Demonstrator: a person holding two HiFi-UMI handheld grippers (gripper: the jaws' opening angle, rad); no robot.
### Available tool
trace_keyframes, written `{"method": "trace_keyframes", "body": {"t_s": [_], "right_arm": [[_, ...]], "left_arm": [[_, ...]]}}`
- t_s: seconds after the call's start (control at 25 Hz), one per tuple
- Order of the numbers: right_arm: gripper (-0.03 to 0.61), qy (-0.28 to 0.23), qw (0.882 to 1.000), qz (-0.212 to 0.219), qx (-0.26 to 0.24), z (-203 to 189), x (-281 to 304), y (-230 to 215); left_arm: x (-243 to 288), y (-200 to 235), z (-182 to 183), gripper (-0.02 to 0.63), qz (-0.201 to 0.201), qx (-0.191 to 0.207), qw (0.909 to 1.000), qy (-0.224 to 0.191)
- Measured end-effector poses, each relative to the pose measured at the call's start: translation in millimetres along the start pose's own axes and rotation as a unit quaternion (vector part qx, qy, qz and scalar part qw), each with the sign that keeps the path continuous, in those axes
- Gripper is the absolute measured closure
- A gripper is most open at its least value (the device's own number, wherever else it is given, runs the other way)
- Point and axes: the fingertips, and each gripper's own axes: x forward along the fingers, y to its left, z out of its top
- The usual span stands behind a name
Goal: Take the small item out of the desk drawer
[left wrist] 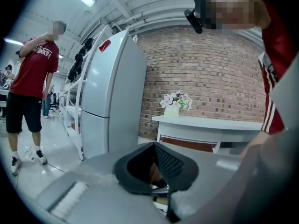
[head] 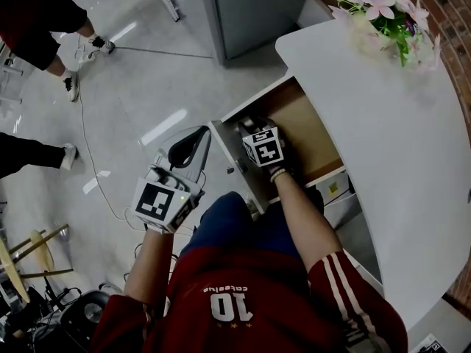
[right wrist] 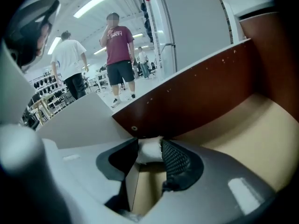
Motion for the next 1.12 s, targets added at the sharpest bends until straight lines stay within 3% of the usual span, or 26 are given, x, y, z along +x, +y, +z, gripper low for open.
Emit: {"method": "trace_keyframes", "body": {"t_s": [0.4,0.64,0.84,1.12], "right_arm": [[0.516,-0.003,1.0,-0.001,-0.005,5,-8,-2],[0.525,-0.012,1.0,-0.008,-0.006,14,-27,2],[0.525,-0.014,1.0,-0.021,-0.003,33,-65,6],[0.525,-0.028,0.999,-0.028,-0.004,83,-135,37]], "left_arm": [[-4,5,10,0.611,0.003,-0.005,1.0,0.007],[-12,3,28,0.611,0.005,-0.011,0.9999,0.009],[-25,-6,61,0.611,0.0,-0.017,0.9998,0.005],[-62,-23,136,0.611,-0.01,-0.011,0.9999,-0.001]]}}
